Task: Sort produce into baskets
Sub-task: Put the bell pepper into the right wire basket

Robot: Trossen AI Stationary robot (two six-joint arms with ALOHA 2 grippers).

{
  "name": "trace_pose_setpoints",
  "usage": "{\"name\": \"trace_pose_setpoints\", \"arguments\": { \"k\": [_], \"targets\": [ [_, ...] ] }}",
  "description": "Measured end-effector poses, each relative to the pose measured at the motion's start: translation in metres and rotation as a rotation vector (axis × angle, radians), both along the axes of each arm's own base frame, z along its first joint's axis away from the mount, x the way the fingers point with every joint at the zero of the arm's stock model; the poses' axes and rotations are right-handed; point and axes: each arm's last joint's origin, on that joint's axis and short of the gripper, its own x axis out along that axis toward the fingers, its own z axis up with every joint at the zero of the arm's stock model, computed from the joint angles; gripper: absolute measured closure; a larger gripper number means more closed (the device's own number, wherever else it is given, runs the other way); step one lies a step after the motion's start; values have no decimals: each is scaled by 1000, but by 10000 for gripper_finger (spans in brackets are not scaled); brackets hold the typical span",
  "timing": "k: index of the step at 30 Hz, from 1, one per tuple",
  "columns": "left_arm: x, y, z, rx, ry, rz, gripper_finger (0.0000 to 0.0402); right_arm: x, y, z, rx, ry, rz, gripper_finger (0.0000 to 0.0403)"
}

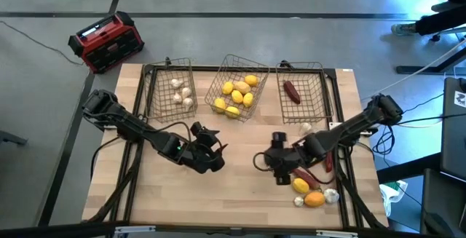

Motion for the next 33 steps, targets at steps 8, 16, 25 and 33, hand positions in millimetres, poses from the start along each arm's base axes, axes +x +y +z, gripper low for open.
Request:
{"name": "trace_pose_setpoints", "arguments": {
  "k": [8,16,25,33],
  "targets": [
    [1,1,2,45,-12,14,121,-53,2,-3,-52,356,-162,100],
    [1,2,2,67,-25,41,121,-90,30,-4,37,575,-230,100],
    [1,2,2,73,-23,42,121,-103,44,-10,28,545,-252,100],
    [1,2,2,71,-25,43,121,-112,43,-62,163,604,-247,100]
  ]
}}
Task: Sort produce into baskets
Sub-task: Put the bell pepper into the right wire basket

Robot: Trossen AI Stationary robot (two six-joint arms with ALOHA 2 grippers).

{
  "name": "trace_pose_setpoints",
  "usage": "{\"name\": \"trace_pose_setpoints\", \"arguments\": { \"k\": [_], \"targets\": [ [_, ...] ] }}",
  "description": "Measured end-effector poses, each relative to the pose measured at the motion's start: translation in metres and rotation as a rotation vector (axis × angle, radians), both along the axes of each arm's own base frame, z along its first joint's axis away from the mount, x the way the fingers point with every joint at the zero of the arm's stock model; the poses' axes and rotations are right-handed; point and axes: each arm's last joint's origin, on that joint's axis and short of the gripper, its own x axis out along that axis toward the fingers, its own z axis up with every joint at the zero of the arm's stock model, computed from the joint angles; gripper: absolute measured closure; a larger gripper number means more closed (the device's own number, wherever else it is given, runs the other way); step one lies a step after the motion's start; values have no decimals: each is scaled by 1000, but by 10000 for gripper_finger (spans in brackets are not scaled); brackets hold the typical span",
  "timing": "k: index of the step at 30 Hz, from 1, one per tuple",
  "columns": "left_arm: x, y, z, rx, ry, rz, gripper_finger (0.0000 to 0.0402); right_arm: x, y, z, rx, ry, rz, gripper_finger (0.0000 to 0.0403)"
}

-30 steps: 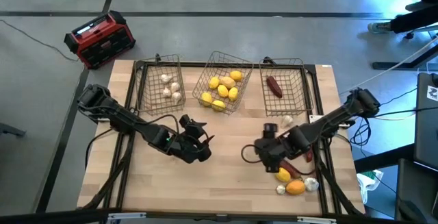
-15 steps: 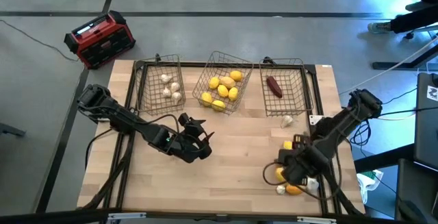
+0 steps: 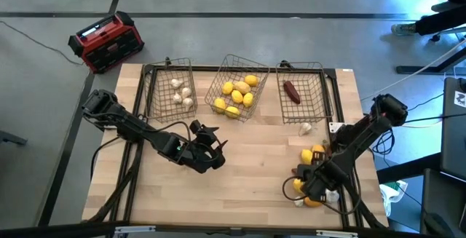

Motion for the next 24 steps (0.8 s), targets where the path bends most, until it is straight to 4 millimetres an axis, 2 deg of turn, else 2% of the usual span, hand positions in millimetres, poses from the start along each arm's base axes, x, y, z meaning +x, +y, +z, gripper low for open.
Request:
{"name": "trace_pose_setpoints", "arguments": {
  "k": [14,24],
  "targets": [
    [0,1,0,9,10,2,121,-8,-8,-33,66,-49,-46,100],
    [0,2,0,6,7,8,121,-14,-20,-52,-35,-102,-50,100]
  ]
}}
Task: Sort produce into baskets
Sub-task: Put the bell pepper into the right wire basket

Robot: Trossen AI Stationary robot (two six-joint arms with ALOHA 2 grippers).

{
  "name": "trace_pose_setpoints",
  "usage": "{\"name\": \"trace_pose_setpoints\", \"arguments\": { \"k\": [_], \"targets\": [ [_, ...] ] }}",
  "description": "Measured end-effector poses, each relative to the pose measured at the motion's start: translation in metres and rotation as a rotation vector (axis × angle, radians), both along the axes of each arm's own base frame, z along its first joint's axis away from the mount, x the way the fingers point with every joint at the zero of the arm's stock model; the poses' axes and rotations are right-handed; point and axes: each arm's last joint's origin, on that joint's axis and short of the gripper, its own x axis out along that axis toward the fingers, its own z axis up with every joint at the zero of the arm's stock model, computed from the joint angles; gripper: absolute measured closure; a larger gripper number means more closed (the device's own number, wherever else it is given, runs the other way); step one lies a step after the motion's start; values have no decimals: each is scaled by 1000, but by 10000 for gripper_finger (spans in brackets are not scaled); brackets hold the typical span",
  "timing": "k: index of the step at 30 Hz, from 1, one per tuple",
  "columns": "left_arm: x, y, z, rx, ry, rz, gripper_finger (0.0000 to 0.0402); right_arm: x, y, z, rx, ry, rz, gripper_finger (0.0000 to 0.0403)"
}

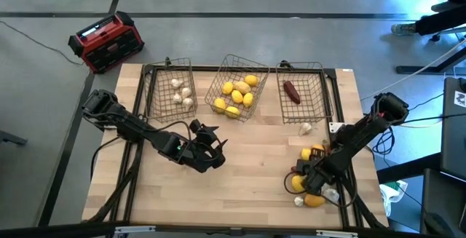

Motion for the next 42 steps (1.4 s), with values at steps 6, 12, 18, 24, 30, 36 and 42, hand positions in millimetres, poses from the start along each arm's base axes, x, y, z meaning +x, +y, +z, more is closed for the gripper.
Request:
{"name": "trace_pose_setpoints", "arguments": {
  "k": [6,12,18,24,30,36,42],
  "targets": [
    [0,0,0,0,0,0,121,-5,-5,-11,0,0,-5,125],
    [0,0,0,-1,0,1,121,-4,-6,-12,-23,-35,43,210],
    [0,0,0,0,0,0,121,-3,-6,-13,-45,-58,143,267],
    [0,0,0,0,0,0,121,0,-5,-9,-107,-99,261,254],
    [0,0,0,16,14,-10,121,21,-6,16,-196,-171,280,258],
    [0,0,0,17,15,-11,121,45,-14,43,-242,-216,331,259],
    [0,0,0,17,15,-11,121,65,-38,75,-314,-210,350,259]
  ]
}}
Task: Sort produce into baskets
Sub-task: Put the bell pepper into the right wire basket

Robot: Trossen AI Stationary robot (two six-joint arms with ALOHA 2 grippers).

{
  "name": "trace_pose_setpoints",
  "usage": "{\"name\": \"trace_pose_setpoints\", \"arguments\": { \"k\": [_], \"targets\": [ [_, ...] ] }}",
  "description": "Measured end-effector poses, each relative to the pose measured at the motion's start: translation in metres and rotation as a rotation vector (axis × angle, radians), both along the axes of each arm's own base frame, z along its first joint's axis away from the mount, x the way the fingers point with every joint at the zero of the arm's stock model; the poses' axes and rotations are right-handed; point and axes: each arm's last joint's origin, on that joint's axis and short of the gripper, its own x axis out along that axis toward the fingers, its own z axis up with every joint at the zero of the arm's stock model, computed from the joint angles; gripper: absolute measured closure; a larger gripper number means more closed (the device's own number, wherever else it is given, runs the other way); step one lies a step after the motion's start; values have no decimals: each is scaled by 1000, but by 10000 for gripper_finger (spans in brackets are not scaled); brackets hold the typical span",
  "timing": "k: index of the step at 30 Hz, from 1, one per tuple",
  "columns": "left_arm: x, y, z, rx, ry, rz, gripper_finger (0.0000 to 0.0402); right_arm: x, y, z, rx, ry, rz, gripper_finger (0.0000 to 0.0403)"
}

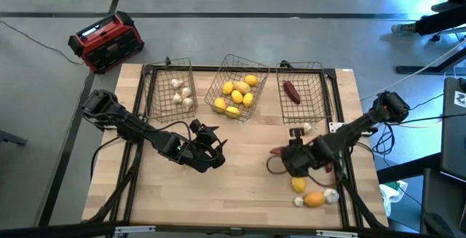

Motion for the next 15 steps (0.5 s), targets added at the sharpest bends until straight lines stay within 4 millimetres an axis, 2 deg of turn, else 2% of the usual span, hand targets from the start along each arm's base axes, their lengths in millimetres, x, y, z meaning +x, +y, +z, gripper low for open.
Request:
{"name": "trace_pose_setpoints", "arguments": {
  "k": [6,15],
  "targets": [
    [0,0,0,-3,-2,2,121,2,-42,38,-55,-99,-38,260],
    [0,0,0,-3,-2,2,121,-20,-125,81,-59,-297,-313,260]
  ]
}}
